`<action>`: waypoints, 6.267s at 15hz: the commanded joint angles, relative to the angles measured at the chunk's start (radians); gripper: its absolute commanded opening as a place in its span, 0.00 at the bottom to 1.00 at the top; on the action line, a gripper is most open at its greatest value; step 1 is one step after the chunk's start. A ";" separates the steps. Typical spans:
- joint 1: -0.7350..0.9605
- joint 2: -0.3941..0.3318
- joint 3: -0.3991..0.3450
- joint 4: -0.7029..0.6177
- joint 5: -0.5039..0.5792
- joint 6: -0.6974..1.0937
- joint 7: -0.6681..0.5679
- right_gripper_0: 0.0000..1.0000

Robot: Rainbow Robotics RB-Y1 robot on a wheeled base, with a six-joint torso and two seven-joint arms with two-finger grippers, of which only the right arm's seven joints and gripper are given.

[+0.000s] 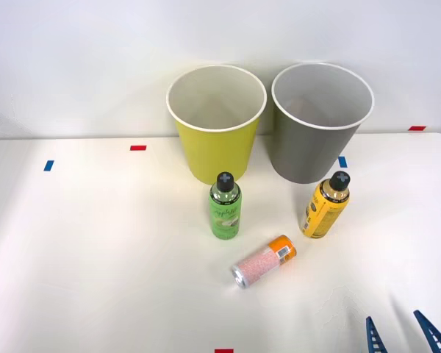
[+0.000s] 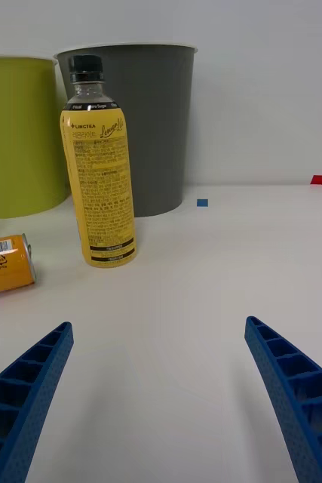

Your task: Put cans in the gray bin, plastic bottles in the light green bin

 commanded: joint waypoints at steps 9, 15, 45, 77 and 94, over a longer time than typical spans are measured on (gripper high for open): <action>0.000 0.000 0.000 0.000 0.000 0.000 0.000 0.78; 0.000 0.000 0.000 0.000 0.000 0.000 0.000 0.78; 0.000 0.000 0.000 0.000 0.000 0.000 0.000 0.78; -0.426 -0.084 0.235 0.051 -0.384 0.126 0.284 1.00; -0.647 -0.043 0.229 0.051 -0.410 0.402 0.299 1.00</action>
